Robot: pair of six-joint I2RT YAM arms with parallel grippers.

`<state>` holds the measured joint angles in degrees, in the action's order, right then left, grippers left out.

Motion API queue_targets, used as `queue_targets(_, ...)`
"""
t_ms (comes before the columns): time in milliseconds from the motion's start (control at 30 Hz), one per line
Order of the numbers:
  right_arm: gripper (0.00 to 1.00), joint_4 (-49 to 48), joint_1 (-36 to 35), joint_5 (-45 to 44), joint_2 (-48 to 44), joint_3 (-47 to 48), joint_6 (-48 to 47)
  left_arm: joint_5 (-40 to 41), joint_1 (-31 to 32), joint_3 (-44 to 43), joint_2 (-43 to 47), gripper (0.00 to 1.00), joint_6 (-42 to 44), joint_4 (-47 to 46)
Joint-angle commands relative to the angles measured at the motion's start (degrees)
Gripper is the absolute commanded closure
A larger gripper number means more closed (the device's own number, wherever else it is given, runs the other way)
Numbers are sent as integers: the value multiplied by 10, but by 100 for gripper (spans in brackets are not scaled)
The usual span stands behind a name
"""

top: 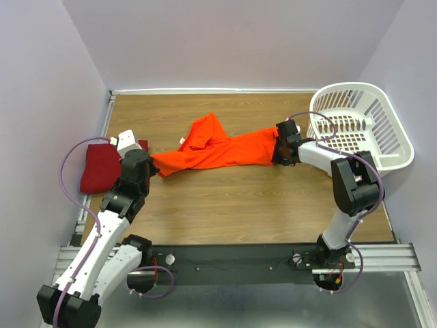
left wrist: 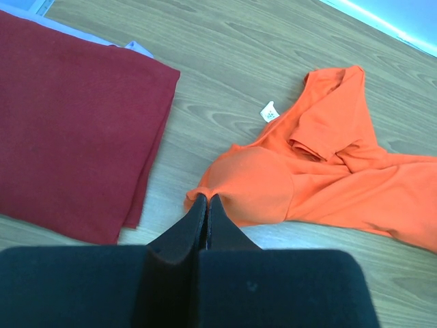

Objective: Fold and stack the t-shirts
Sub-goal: Flatten the tshirt out

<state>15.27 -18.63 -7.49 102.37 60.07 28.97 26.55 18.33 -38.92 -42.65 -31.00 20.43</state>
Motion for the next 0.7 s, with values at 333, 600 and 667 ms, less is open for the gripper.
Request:
queue_targets(333,100,54,1,-70,-37,101,-46,-34,-24,-81,-103,100,28,-58)
queue_targets(600,100,114,23,-115,-58,345,-102,-97,-97,-337,-255,100,60,-57)
queue_targets(667,100,122,25,-122,-69,383,-116,-108,-125,-429,-277,100,66,-30)
